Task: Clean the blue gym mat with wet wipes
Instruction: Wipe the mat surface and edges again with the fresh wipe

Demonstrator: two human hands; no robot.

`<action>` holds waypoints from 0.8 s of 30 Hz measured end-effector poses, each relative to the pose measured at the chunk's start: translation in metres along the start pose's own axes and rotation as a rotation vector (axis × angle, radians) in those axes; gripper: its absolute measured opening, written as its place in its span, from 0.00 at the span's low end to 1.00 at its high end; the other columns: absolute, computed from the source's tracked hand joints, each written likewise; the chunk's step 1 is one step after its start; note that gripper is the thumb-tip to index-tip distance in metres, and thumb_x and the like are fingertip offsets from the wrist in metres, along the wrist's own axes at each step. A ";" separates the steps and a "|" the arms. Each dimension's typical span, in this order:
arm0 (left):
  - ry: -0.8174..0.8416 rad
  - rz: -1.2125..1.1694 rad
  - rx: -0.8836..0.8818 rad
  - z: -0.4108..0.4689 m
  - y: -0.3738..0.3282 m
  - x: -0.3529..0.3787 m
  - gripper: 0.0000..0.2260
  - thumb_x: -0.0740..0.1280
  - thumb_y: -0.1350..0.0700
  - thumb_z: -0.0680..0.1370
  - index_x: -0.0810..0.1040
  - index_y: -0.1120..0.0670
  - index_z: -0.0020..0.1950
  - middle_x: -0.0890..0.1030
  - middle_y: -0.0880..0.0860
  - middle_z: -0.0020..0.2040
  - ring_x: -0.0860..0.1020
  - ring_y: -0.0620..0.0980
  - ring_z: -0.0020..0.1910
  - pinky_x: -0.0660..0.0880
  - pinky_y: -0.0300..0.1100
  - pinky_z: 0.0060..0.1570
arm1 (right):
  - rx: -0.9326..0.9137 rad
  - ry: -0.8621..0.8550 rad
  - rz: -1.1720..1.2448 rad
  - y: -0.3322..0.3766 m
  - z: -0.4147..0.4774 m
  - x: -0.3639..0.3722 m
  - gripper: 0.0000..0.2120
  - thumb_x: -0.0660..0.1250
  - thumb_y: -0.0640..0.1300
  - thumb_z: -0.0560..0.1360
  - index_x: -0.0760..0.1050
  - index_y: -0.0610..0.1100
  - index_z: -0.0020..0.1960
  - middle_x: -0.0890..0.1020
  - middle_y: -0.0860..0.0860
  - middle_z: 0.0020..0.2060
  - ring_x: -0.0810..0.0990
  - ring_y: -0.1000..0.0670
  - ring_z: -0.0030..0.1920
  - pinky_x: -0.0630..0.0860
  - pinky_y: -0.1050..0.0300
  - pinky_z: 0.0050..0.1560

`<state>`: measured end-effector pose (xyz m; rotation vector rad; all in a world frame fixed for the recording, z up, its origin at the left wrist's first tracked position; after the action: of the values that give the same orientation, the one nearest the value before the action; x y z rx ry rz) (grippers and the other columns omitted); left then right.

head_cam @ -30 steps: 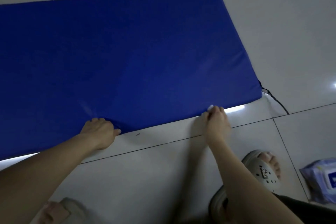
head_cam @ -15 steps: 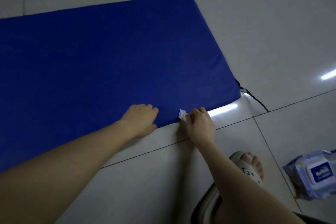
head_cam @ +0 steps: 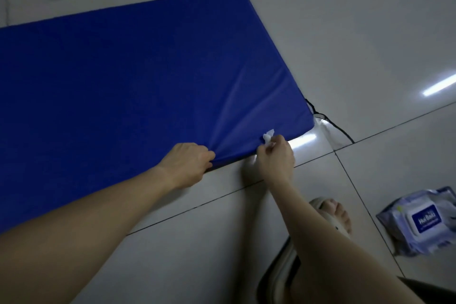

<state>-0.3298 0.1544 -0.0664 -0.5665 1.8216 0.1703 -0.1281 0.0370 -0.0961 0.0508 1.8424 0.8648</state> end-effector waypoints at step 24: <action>0.204 -0.307 -0.433 -0.130 0.131 0.065 0.12 0.66 0.47 0.81 0.66 0.47 0.41 0.71 0.46 0.44 0.68 0.44 0.42 0.62 0.41 0.36 | -0.685 0.360 -0.222 0.140 -0.143 0.138 0.09 0.59 0.47 0.83 0.76 0.44 0.53 0.80 0.47 0.49 0.80 0.46 0.47 0.75 0.53 0.46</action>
<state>-0.5156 0.1988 -0.1058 -1.1970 1.8740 0.3102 -0.3562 0.1214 -0.0980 -0.7661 1.7303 1.3600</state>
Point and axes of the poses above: each hand's wrist, its own z-axis towards the middle knuckle, its own x-axis out of the palm, y = z × x, the point moved 5 cm from there along z, towards the middle knuckle
